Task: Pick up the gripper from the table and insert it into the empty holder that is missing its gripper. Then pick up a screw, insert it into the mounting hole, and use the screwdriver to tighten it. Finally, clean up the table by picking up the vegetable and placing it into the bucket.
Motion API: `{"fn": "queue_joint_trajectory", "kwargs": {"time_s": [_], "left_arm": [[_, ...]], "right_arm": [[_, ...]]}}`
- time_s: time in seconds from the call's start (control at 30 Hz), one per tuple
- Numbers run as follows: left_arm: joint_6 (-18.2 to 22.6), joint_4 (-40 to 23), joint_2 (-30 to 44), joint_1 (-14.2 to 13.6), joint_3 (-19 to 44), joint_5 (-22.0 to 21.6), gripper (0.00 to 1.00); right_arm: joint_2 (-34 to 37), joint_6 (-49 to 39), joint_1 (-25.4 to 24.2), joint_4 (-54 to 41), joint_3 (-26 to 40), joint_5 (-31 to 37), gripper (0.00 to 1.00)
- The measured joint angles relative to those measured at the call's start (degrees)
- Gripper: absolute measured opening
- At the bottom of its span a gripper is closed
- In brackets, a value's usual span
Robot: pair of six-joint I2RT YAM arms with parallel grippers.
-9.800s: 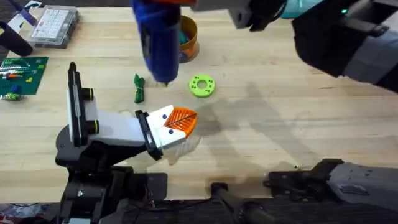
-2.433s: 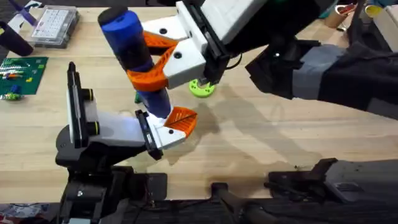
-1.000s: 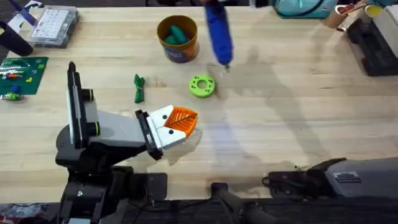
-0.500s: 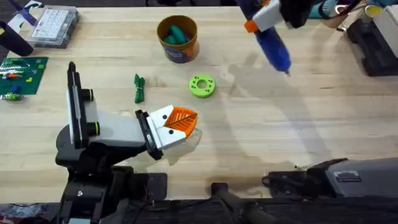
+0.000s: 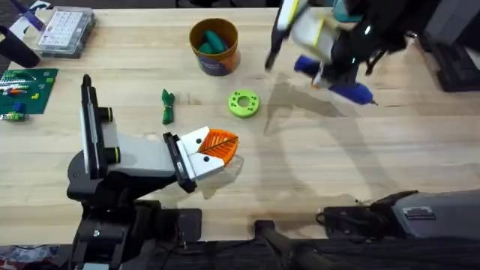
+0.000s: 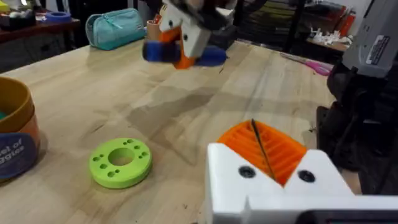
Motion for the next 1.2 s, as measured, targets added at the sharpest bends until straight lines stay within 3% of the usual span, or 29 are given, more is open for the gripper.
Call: {"fn": "queue_joint_trajectory", "kwargs": {"time_s": [0.37, 0.77, 0.87, 1.0, 1.03, 1.07, 1.1, 1.2], "left_arm": [[0.00, 0.00, 0.00, 0.00, 0.00, 0.00, 0.009], [0.00, 0.00, 0.00, 0.00, 0.00, 0.00, 0.009], [0.00, 0.00, 0.00, 0.00, 0.00, 0.01, 0.009], [0.00, 0.00, 0.00, 0.00, 0.00, 0.00, 0.009], [0.00, 0.00, 0.00, 0.00, 0.00, 0.01, 0.009], [0.08, 0.01, 0.00, 0.00, 0.00, 0.01, 0.028], [0.18, 0.01, 0.00, 0.00, 0.00, 0.00, 0.110], [0.20, 0.00, 0.00, 0.00, 0.00, 0.00, 0.562]], "right_arm": [[0.00, -14.03, -2.94, 9.93, -13.20, 2.24, 0.027], [6.52, -17.55, -4.24, 12.32, -14.47, 2.61, 0.040], [6.39, -17.61, -4.24, 12.66, -14.39, 2.83, 0.290], [6.07, -17.78, -4.25, 14.12, -13.73, 3.68, 0.878], [6.01, -17.76, -4.26, 14.19, -13.51, 3.81, 0.963], [5.98, -17.60, -4.25, 14.10, -13.43, 3.84, 0.985], [5.97, -17.34, -4.24, 13.97, -13.42, 3.88, 0.992], [5.61, -15.84, -4.11, 13.50, -13.41, 3.98, 0.995]]}}
